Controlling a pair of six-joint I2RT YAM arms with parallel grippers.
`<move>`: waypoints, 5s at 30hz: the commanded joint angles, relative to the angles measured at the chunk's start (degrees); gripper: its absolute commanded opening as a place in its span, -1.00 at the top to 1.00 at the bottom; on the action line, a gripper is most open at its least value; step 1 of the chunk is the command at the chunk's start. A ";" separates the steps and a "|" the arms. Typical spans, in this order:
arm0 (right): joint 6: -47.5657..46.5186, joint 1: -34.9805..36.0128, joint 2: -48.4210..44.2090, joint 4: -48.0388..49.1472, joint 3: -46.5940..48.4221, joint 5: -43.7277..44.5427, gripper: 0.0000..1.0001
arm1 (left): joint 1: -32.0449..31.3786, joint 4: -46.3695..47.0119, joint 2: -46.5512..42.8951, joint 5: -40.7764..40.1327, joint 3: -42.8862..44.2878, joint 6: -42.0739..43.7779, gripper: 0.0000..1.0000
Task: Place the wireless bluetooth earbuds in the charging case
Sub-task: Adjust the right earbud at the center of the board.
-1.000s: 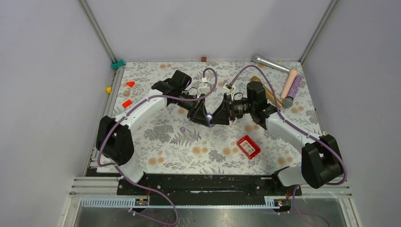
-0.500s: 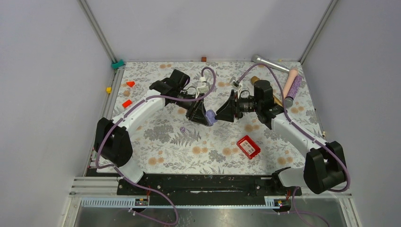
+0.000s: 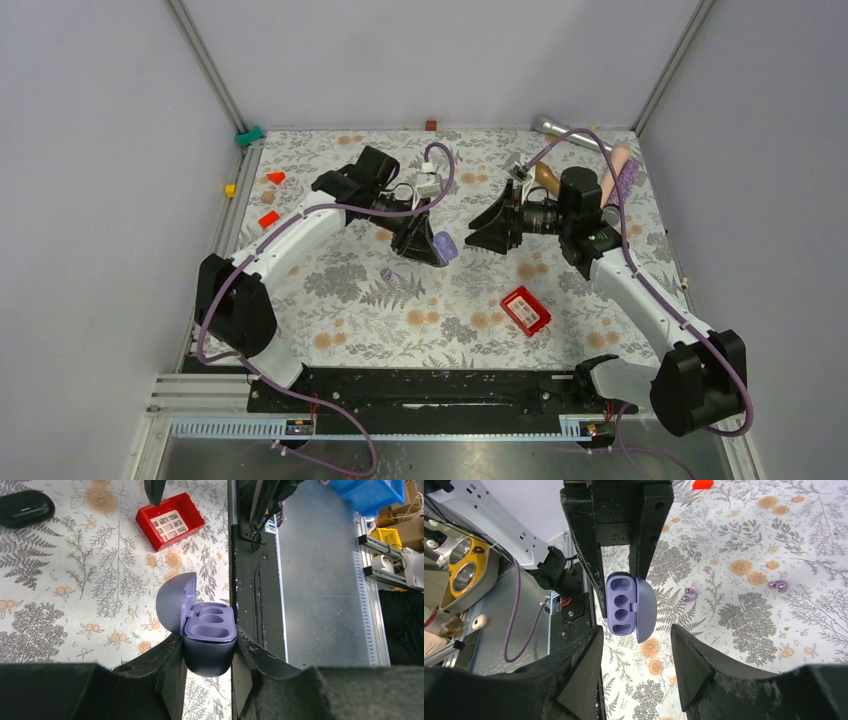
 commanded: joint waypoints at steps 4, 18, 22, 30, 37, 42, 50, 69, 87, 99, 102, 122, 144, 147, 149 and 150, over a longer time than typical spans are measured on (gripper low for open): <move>0.54 -1.62 -0.43 1.62 1.90 1.44 -0.19 | 2.41 4.47 -5.47 -3.52 1.46 -2.62 1.00; 2.11 -1.71 2.51 1.82 2.17 6.29 -0.19 | 9.69 6.29 -11.58 -6.75 -0.13 -1.62 1.00; 1.46 -1.67 3.75 0.20 2.91 9.79 -0.18 | 13.44 3.31 -12.43 -4.68 0.89 0.44 1.00; 1.48 -1.10 6.25 -2.65 4.94 14.47 -0.12 | 16.86 2.58 -18.58 -6.48 -6.07 4.13 1.00; -4.40 4.47 14.14 -13.07 12.60 21.10 -0.10 | 19.97 -1.31 -20.90 -5.54 -8.39 10.09 1.00; -6.22 7.22 23.64 -18.31 20.84 26.32 -0.07 | 23.46 -3.86 -21.11 -0.49 -8.62 12.57 1.00; 0.59 7.70 45.66 -28.89 43.08 28.49 0.16 | 25.26 -3.88 -22.32 0.98 -11.59 14.15 1.00; 17.67 9.34 67.92 -31.55 62.70 28.32 0.09 | 26.47 -3.81 -23.02 2.85 -13.12 15.50 1.00; 20.43 11.07 76.51 -37.70 74.00 26.67 0.24 | 27.36 -3.75 -22.46 3.67 -13.15 15.85 1.00; 19.08 13.99 74.51 -42.34 71.16 26.01 0.34 | 27.88 -3.74 -23.19 4.36 -13.58 16.15 1.00; 18.24 14.24 72.19 -41.89 67.11 26.31 0.36 | 28.05 -3.81 -23.45 4.51 -13.70 16.24 1.00; 12.61 14.96 54.71 -37.44 42.05 28.16 0.41 | 28.84 -3.80 -24.78 5.90 -13.93 15.96 1.00; 7.10 14.52 57.41 -38.30 49.92 31.11 0.42 | 29.29 -3.70 -24.45 6.59 -14.19 16.21 1.00; 6.61 14.50 59.01 -40.10 51.43 32.54 0.42 | 29.29 -3.74 -24.37 6.73 -14.19 16.20 1.00; 6.57 14.48 60.40 -41.34 52.27 32.80 0.43 | 29.29 -3.70 -24.43 6.70 -14.18 16.32 1.00; 6.69 14.48 60.94 -41.62 52.32 32.89 0.42 | 29.29 -3.75 -24.39 6.82 -14.15 16.31 1.00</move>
